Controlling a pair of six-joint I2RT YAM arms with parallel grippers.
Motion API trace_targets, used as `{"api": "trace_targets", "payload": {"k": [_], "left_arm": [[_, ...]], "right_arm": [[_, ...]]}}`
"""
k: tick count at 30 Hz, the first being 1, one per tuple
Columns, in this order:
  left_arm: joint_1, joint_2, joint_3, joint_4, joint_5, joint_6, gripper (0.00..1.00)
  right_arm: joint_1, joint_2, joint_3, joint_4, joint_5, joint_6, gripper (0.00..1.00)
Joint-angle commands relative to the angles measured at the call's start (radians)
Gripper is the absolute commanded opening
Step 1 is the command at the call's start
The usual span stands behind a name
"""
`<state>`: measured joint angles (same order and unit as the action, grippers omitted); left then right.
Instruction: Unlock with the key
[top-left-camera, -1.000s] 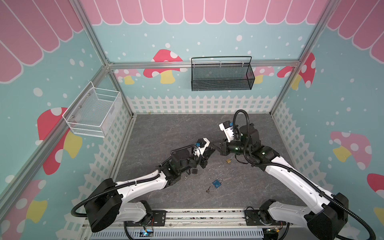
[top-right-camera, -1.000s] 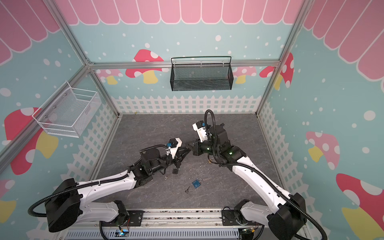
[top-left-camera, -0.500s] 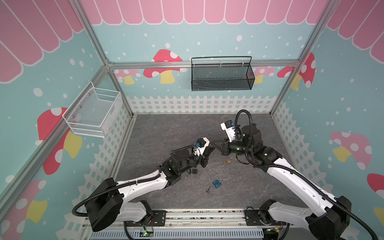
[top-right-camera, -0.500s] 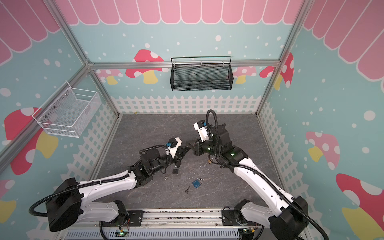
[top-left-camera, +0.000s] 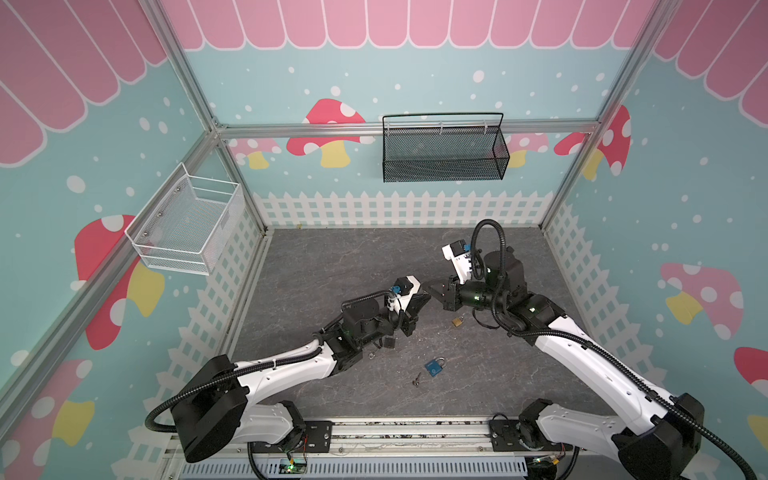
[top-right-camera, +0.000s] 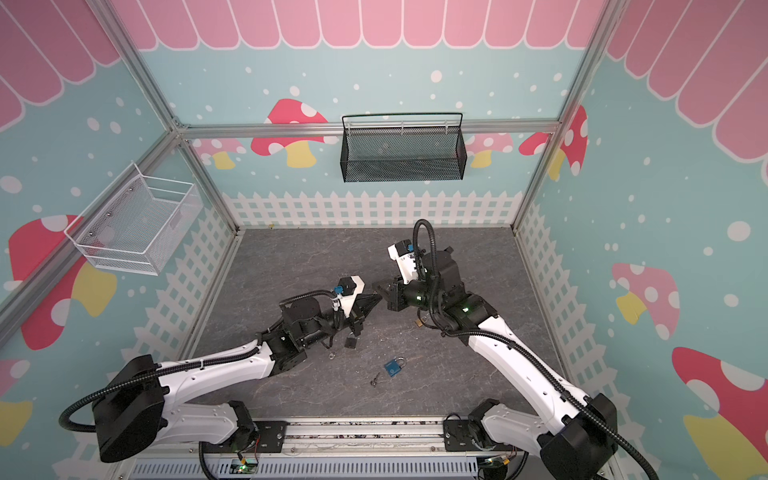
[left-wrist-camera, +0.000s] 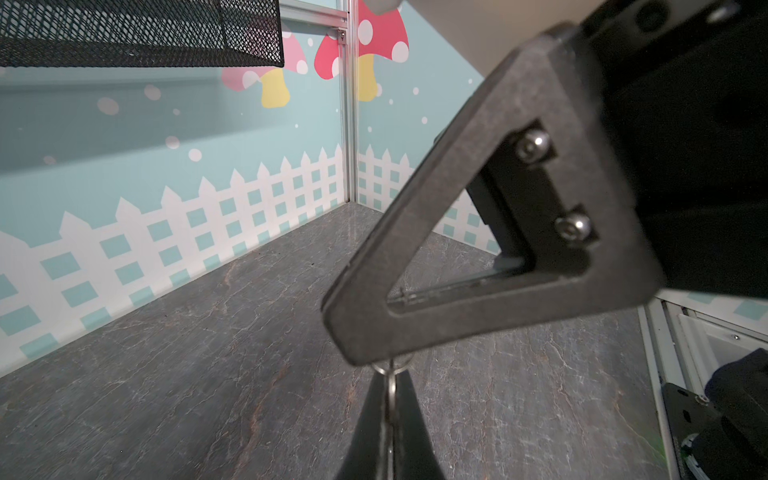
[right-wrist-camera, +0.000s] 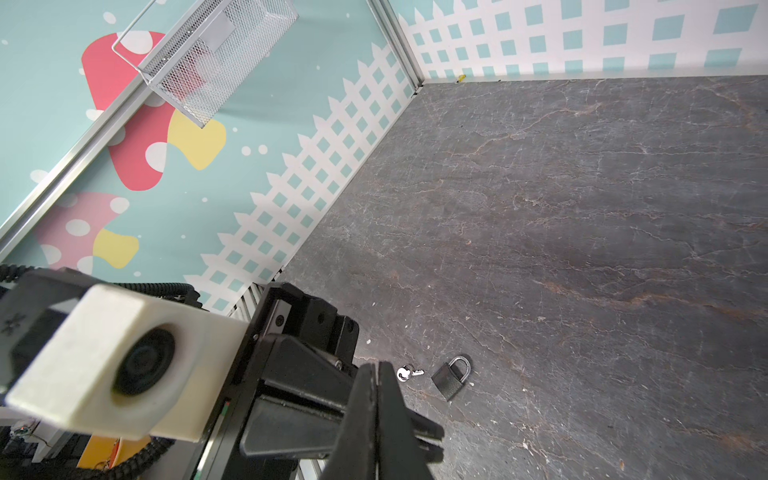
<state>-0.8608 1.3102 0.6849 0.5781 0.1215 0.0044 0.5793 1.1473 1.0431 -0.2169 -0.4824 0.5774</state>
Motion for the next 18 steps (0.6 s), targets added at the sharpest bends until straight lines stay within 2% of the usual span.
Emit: {"api": "trace_targets", "payload": {"k": [1,5,8,11,15,18], "left_arm": [[-0.003,-0.005,0.007,-0.006,0.01,0.016,0.0],[-0.003,-0.018,0.024,-0.059,0.022,0.012,0.0],[0.005,-0.037,0.025,-0.091,0.05,-0.001,0.0],[0.031,-0.062,0.029,-0.145,0.093,-0.022,0.0],[0.071,-0.105,0.036,-0.229,0.176,-0.024,0.0],[0.102,-0.136,0.036,-0.274,0.249,-0.013,0.0]], "right_arm": [[0.01,-0.028,0.018,0.016,0.01,-0.005,0.0],[0.009,-0.034,0.018,0.011,0.017,-0.011,0.02],[0.01,-0.037,0.023,0.002,0.016,-0.022,0.11],[0.007,-0.047,0.032,-0.02,0.014,-0.051,0.25],[0.006,-0.067,0.026,-0.014,-0.054,-0.109,0.41],[0.006,-0.069,0.011,0.014,-0.149,-0.17,0.42]]}}
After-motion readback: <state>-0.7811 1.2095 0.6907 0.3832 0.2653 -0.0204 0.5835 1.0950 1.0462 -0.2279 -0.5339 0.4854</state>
